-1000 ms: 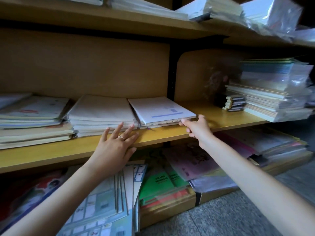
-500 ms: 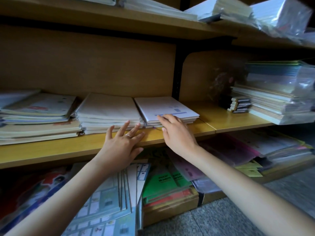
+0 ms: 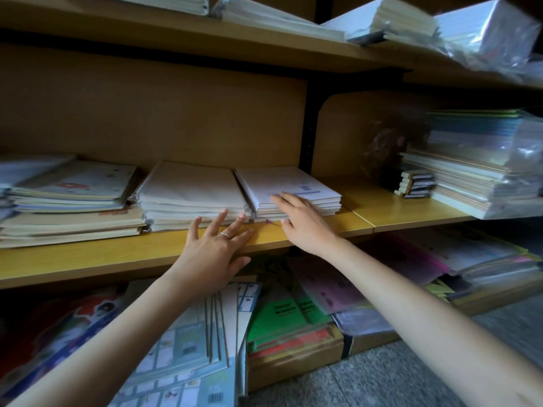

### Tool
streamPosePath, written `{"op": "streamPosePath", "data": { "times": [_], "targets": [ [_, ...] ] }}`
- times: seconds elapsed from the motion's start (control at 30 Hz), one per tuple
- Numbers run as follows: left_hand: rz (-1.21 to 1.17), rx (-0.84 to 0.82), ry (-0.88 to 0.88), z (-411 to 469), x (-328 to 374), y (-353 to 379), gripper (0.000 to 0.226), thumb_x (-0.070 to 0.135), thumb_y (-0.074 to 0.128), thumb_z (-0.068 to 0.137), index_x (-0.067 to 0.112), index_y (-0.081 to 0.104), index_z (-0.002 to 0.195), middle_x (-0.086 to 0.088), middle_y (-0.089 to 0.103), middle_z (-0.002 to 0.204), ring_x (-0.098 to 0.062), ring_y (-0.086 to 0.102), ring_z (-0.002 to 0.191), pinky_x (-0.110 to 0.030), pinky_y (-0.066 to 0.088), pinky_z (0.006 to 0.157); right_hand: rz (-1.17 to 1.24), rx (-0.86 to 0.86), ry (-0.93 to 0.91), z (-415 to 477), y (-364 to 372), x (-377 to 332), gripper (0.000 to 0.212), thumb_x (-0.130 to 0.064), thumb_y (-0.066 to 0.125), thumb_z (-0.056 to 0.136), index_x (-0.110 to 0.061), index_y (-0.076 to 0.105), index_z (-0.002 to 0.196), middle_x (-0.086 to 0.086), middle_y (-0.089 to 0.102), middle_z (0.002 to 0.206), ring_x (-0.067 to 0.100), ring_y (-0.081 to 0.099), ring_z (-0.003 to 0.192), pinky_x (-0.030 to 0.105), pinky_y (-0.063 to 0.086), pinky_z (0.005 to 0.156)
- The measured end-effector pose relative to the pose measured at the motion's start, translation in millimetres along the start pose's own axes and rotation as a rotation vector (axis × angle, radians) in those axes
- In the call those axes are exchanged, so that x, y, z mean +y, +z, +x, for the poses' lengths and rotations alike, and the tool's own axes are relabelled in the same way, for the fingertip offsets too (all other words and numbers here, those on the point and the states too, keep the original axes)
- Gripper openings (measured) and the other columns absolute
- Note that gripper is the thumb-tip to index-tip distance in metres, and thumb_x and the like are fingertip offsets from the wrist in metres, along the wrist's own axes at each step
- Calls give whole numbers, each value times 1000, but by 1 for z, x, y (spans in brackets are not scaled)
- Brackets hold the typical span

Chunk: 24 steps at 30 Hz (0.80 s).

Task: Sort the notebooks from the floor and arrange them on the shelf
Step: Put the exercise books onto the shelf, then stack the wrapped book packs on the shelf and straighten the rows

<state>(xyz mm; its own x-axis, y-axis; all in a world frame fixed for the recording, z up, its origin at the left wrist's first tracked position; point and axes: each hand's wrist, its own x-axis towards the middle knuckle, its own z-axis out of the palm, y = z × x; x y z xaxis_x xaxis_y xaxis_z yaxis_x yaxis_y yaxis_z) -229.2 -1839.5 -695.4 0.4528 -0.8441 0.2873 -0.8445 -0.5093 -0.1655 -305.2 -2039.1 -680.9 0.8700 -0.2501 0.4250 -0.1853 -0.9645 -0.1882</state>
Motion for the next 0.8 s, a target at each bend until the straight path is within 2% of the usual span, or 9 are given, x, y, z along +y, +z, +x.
{"op": "streamPosePath", "data": {
  "times": [0.1, 0.27, 0.43, 0.57, 0.73, 0.8],
  "targets": [
    [-5, 4, 3, 0, 0, 2, 60, 54, 25, 96, 35, 7, 149, 8, -8, 158, -20, -18, 144, -55, -6, 113, 94, 30, -18, -3, 4, -3, 60, -7, 41, 96, -25, 22, 150, -7, 21, 154, 13, 31, 133, 18, 28, 100],
    [18, 24, 5, -2, 2, 4, 61, 55, 26, 96, 34, 7, 150, 7, -8, 158, -22, -17, 144, -55, -5, 113, 30, -56, -52, -1, 0, 3, 57, -12, 38, 97, -27, 21, 150, -7, 18, 156, 16, 15, 143, 29, 5, 116],
    [72, 35, 2, -2, 0, 3, 64, 58, 28, 94, 34, 5, 149, 6, -10, 158, -22, -18, 144, -55, -6, 113, 63, -28, -111, -4, -3, 2, 54, -12, 40, 95, -24, 28, 147, -6, 25, 150, 16, 22, 137, 33, 18, 114],
    [122, 23, -13, -3, 5, 3, 71, 62, 29, 92, 33, -1, 149, 4, -15, 156, -21, -28, 136, -53, -12, 111, 80, -30, -125, -7, -3, 0, 52, -12, 39, 95, -23, 28, 145, -6, 25, 147, 14, 21, 136, 33, 17, 114],
    [170, -67, -26, -7, 12, -2, 77, 63, 33, 90, 29, -2, 150, 1, -19, 156, -22, -31, 131, -58, -9, 111, -18, -212, -79, -5, -12, -1, 58, -15, 32, 99, -29, 11, 151, -8, 8, 157, 19, 6, 145, 37, 1, 117],
    [180, -76, -57, -11, 19, -6, 79, 62, 33, 91, 23, -1, 151, -3, -19, 156, -20, -32, 131, -57, -14, 109, -117, -221, -65, -10, -16, -6, 59, -17, 29, 101, -30, 1, 151, -8, 2, 159, 17, 2, 146, 36, 1, 117]
  ]
}}
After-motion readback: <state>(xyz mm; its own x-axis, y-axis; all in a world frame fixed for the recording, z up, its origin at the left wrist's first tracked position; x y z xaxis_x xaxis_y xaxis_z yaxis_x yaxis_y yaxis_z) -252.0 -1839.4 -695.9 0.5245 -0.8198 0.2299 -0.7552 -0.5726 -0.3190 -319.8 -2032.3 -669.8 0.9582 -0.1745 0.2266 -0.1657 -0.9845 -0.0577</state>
